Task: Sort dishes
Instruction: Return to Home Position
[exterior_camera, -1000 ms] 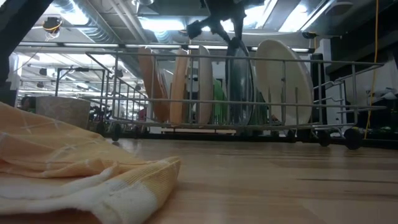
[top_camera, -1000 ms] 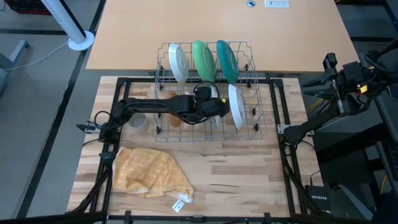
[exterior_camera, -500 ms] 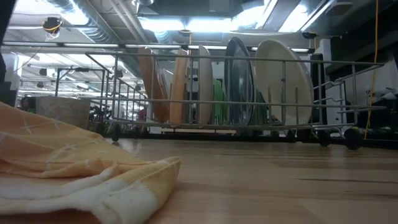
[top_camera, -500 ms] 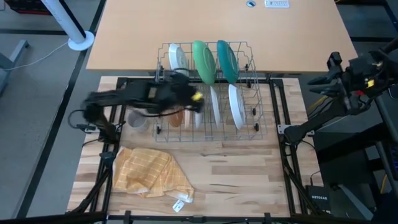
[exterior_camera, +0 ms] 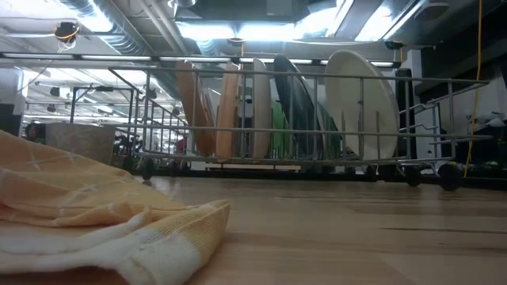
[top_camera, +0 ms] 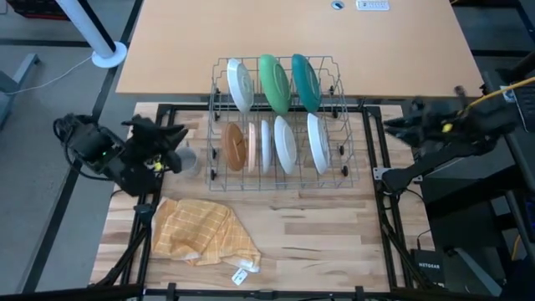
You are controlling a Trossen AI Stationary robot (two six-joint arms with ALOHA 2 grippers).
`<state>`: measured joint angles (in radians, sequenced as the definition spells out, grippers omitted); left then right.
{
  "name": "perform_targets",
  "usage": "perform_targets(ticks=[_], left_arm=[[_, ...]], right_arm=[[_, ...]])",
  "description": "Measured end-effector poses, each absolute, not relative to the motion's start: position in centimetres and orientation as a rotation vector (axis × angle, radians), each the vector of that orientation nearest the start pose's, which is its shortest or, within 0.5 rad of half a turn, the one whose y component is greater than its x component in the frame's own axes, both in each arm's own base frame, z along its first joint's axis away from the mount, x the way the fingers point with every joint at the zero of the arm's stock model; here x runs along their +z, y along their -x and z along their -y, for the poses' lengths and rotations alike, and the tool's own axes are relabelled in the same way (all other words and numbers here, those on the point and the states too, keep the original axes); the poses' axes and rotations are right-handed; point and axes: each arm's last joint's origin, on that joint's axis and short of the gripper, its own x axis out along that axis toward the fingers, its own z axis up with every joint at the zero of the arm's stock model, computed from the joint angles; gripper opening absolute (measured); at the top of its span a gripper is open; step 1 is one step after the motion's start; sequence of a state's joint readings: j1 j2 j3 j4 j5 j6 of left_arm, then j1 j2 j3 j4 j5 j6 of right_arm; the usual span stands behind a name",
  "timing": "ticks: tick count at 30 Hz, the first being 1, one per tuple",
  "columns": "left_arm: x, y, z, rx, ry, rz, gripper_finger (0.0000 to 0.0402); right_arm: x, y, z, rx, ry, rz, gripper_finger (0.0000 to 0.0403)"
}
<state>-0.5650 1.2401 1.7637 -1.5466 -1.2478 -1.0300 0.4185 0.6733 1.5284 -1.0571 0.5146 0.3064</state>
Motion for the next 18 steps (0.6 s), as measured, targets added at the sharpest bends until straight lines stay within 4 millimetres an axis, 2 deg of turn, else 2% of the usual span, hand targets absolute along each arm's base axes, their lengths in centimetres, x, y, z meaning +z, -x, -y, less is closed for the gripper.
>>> perform_targets(ticks=[4, 8, 13, 18], left_arm=[[41.4, -12.0, 6.0, 0.798, 0.227, -0.187, 0.0068], [36.0, -10.8, 6.0, 0.785, 0.273, -0.128, 0.0068], [30.2, -10.8, 6.9, 0.739, 0.276, -0.103, 0.0068], [25.2, -11.2, 8.1, 0.691, 0.246, -0.107, 0.0068]], right_arm=[[43.4, -4.6, -0.5, -0.097, -0.267, -0.106, 0.0104], [39.1, -6.0, -1.1, -0.094, -0.365, -0.060, 0.0104], [34.1, -7.3, -1.7, -0.094, -0.496, -0.017, 0.0104], [29.8, -8.4, -2.3, -0.070, -0.539, -0.032, 0.0104]])
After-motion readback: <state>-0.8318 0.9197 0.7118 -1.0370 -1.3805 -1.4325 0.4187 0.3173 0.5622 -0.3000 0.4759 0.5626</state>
